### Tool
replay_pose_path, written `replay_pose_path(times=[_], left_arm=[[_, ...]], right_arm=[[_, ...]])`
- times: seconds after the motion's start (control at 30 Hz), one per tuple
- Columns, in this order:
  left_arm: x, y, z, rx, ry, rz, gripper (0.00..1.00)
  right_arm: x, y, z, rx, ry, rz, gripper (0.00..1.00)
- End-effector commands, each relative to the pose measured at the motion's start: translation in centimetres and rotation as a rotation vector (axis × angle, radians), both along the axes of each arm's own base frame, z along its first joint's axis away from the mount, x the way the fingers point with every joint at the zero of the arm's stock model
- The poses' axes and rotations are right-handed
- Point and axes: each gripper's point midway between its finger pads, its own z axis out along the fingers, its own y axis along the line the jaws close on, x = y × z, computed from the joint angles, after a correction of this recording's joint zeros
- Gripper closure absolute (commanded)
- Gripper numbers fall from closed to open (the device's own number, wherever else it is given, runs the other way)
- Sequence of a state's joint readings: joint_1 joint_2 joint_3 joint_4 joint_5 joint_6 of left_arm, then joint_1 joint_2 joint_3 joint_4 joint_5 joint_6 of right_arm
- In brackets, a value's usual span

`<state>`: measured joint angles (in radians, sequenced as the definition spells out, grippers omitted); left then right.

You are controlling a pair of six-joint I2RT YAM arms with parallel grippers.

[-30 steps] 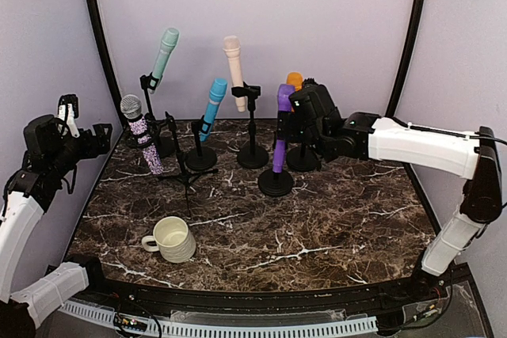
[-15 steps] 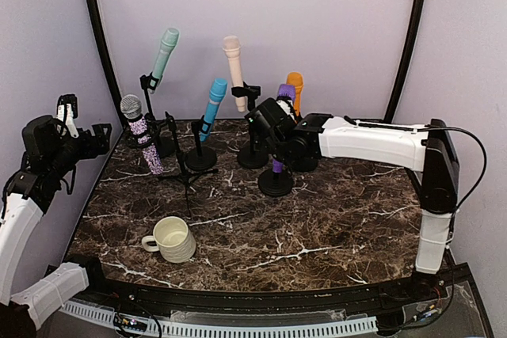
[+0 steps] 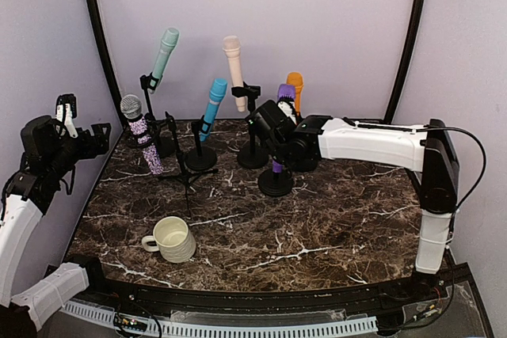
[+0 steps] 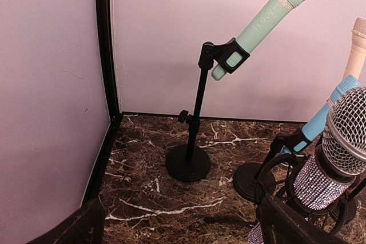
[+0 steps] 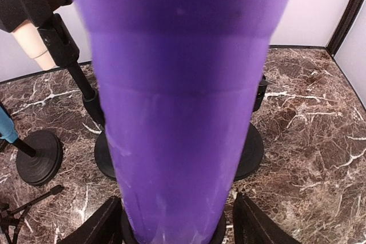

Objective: Remove the microphone from the stand
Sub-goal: Pick up the microphone stand with the microphone from the center of the board, then place the microphone stand with the microphone at the center of the board.

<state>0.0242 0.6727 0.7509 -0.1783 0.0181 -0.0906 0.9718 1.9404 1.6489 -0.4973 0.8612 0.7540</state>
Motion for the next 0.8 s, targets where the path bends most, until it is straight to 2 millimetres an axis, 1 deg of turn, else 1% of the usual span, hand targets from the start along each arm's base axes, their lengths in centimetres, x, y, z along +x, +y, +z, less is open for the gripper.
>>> replay_pose_path(times=[0.0, 0.1, 0.2, 0.27, 0.33, 0.37, 0.4, 0.43, 0.47, 0.5, 0.53, 0.57, 0.6, 0.67, 0.7, 0.73, 0.77], left_arm=[[-0.3, 0.0, 0.8, 0.003, -0.021, -0.001, 0.03], [-0.4, 0.4, 0.8, 0.015, -0.021, 0.022, 0.03], [-0.4, 0.9, 1.1, 0.037, -0.026, 0.049, 0.04], [-0.4, 0.8, 2.0, 0.049, -0.037, 0.041, 0.05], [-0.5, 0.6, 4.0, 0.063, -0.072, 0.022, 0.07], [-0.5, 0.6, 4.6, 0.077, -0.079, 0.021, 0.08], [-0.6, 0.7, 5.8, 0.085, -0.095, 0.028, 0.08], [-0.7, 0.7, 6.5, 0.091, -0.101, 0.031, 0.09], [-0.8, 0.8, 8.1, 0.092, -0.118, 0.034, 0.10], [-0.6, 0.7, 8.5, 0.092, -0.116, 0.030, 0.11], [-0.9, 0.5, 10.4, 0.091, -0.149, 0.018, 0.12], [-0.8, 0.0, 11.1, 0.088, -0.160, -0.007, 0.13], [-1.1, -0.4, 12.7, 0.087, -0.200, -0.025, 0.14], [-1.1, -1.6, 14.5, 0.079, -0.249, -0.092, 0.15], [-0.9, -2.5, 15.1, 0.071, -0.260, -0.140, 0.15], [-0.7, -2.9, 15.5, 0.064, -0.263, -0.161, 0.16], [-0.4, -4.2, 16.2, 0.057, -0.259, -0.215, 0.16]], right_arm=[[0.2, 0.1, 0.7, 0.031, -0.031, -0.012, 0.38], [0.2, 0.4, 0.7, 0.042, -0.028, 0.005, 0.44], [0.1, 0.7, 0.8, 0.051, -0.029, 0.029, 0.55], [0.0, 0.7, 1.1, 0.057, -0.035, 0.040, 0.61], [-0.1, 0.6, 1.3, 0.064, -0.041, 0.046, 0.64], [-0.2, 0.5, 1.5, 0.071, -0.046, 0.053, 0.65], [-0.3, 0.5, 1.8, 0.080, -0.052, 0.064, 0.65], [-0.4, 0.6, 2.2, 0.099, -0.067, 0.075, 0.66], [-0.6, 0.5, 3.0, 0.114, -0.081, 0.092, 0.67], [-0.8, 0.4, 3.4, 0.127, -0.092, 0.104, 0.69], [-0.9, 0.2, 3.8, 0.137, -0.104, 0.118, 0.70], [-1.1, 0.0, 3.9, 0.143, -0.111, 0.132, 0.70], [-1.2, -0.3, 4.2, 0.153, -0.121, 0.145, 0.70], [-1.4, -0.7, 4.9, 0.183, -0.143, 0.183, 0.71], [-1.5, -0.9, 5.1, 0.195, -0.154, 0.207, 0.71], [-1.5, -1.2, 5.6, 0.221, -0.171, 0.229, 0.71], [-1.5, -1.6, 6.1, 0.243, -0.186, 0.252, 0.72]])
